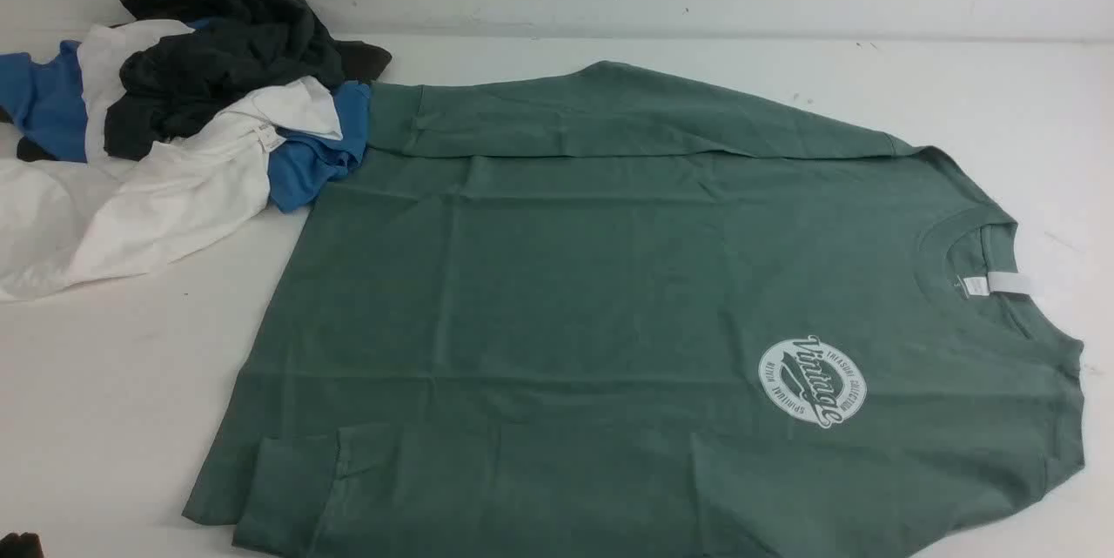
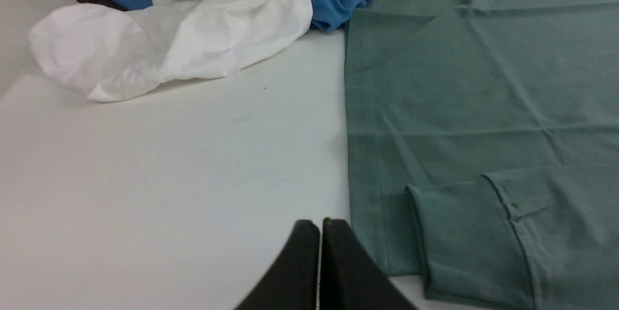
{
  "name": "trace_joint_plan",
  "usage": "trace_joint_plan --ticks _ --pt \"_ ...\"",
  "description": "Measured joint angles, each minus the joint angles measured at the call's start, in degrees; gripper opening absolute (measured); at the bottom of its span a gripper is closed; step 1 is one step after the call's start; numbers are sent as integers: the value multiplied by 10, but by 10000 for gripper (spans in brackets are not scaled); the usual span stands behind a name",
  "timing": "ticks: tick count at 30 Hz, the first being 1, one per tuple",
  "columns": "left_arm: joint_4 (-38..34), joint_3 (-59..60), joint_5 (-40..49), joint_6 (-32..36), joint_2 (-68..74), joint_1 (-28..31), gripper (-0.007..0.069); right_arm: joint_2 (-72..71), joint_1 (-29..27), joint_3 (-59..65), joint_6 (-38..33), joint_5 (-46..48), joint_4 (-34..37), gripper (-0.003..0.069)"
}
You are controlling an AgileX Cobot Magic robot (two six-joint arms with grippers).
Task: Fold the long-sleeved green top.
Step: Use the left arm to clamp the cuff closest to it
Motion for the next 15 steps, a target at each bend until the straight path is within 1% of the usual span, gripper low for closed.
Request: trace_joint_plan --ticks 15 --pt "0 0 0 0 0 0 -4 0 0 0 0 0 0 -15"
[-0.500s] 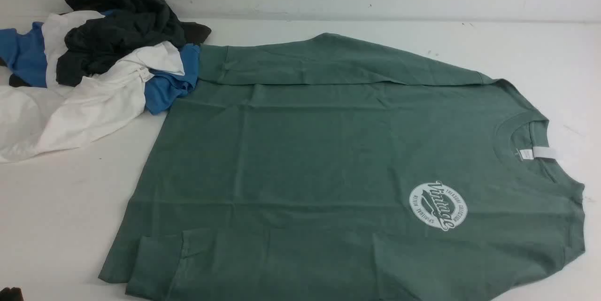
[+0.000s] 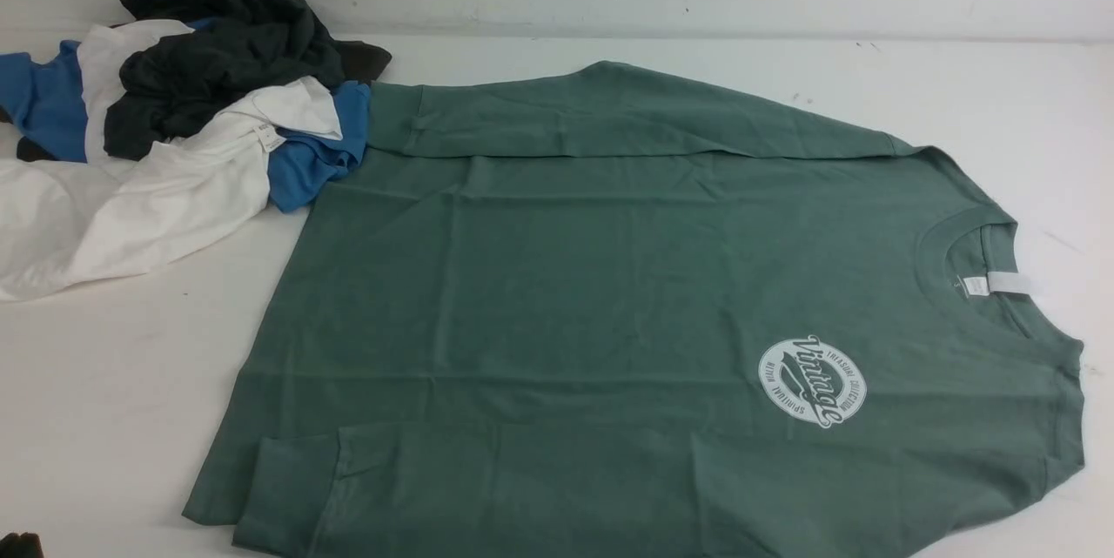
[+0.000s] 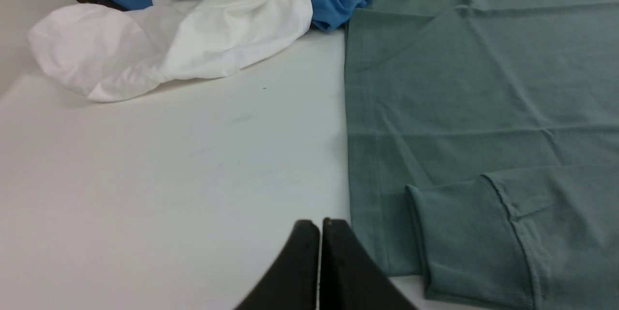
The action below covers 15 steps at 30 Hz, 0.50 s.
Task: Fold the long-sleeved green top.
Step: Use the left arm to clamp the cuff closest to it
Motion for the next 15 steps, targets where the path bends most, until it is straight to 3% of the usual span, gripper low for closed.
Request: trace_joint_plan --ticks 10,15 --pt "-20 2 -18 -20 0 0 -4 0 0 0 0 0 0 -15" --pt "-148 3 -92 -87 0 0 -4 0 0 0 0 0 0 -15"
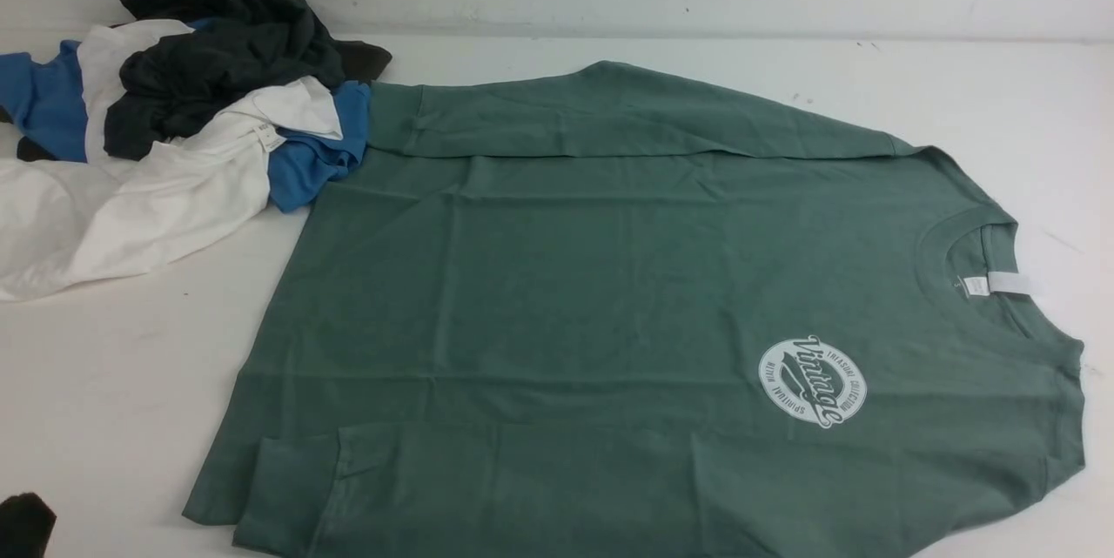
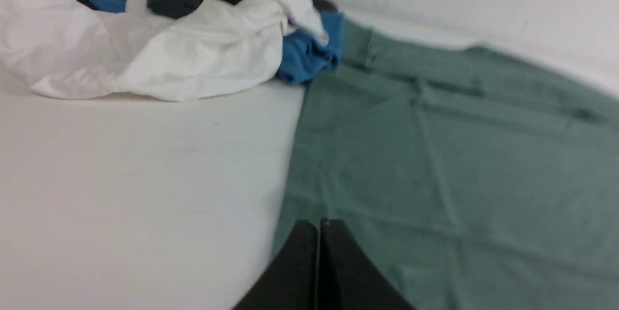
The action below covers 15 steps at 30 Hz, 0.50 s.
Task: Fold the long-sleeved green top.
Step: Use the left arm to clamp the cuff closest to it
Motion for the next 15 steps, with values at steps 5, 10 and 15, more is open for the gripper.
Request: trace_joint_plan --ticks 5,10,15 --pt "-158 0 -116 -40 0 0 -4 0 2 6 47 -65 101 -15" --pt "-273 0 -226 -52 0 0 -4 0 3 6 118 -142 250 -15" --pt "-360 0 -342 -34 0 0 -4 0 3 6 140 -172 353 -15"
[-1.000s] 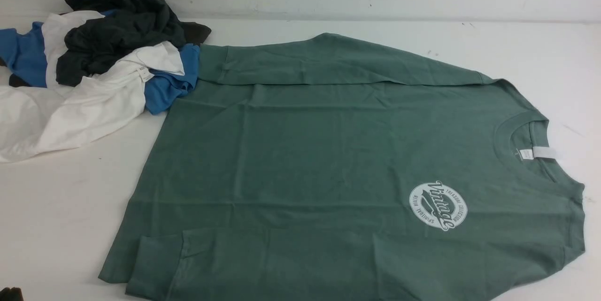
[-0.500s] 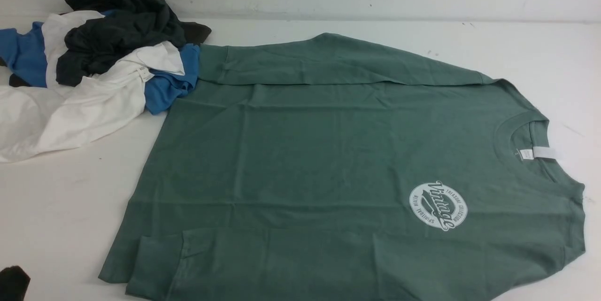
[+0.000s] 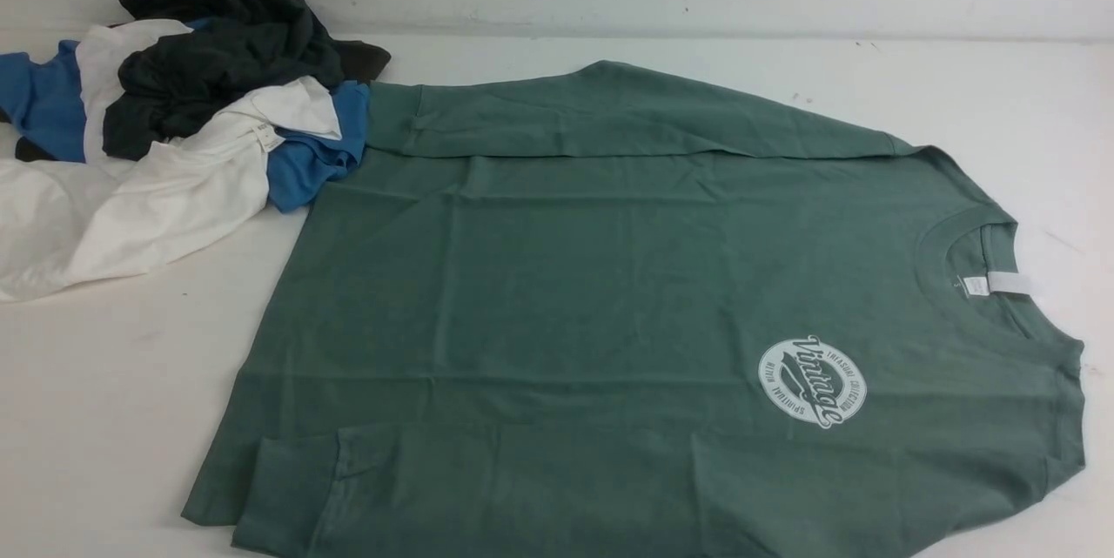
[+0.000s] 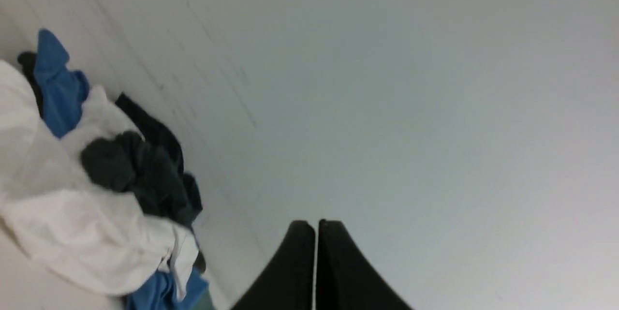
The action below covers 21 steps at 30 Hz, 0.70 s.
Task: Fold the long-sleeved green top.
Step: Use the left arm to clamp the cuff closest to it
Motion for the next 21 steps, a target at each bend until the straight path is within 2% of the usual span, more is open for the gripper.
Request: trace_joint_plan --ticks 1,2,6,9,10,11,12,16,18,20,21 --pt "0 0 0 0 0 0 -4 0 0 0 0 -1 1 -15" --pt "-9 0 -39 -1 0 0 -4 0 0 0 3 -8 6 -15" --pt "-8 -26 -55 7 0 0 -4 0 0 0 6 -31 16 -15" --pt "48 -98 -25 101 0 0 -4 0 0 -43 -9 8 12 -15" --pt "74 -131 27 156 5 0 -4 0 0 -89 -31 45 -3 -15" --pt "77 -142 36 175 7 0 -4 0 0 -104 -35 56 -5 -15" --pt "94 -182 107 244 27 0 -4 1 0 -159 -65 97 -23 -15" --pt "116 -275 354 395 152 0 -4 64 0 -317 -159 234 -48 -15" --pt "123 -297 442 404 218 0 -4 116 0 -374 -196 302 -51 -15" --pt "142 -317 549 389 318 0 -4 187 0 -442 -233 408 -53 -15" --pt "149 -324 575 379 345 0 -4 206 0 -462 -242 449 -54 -15"
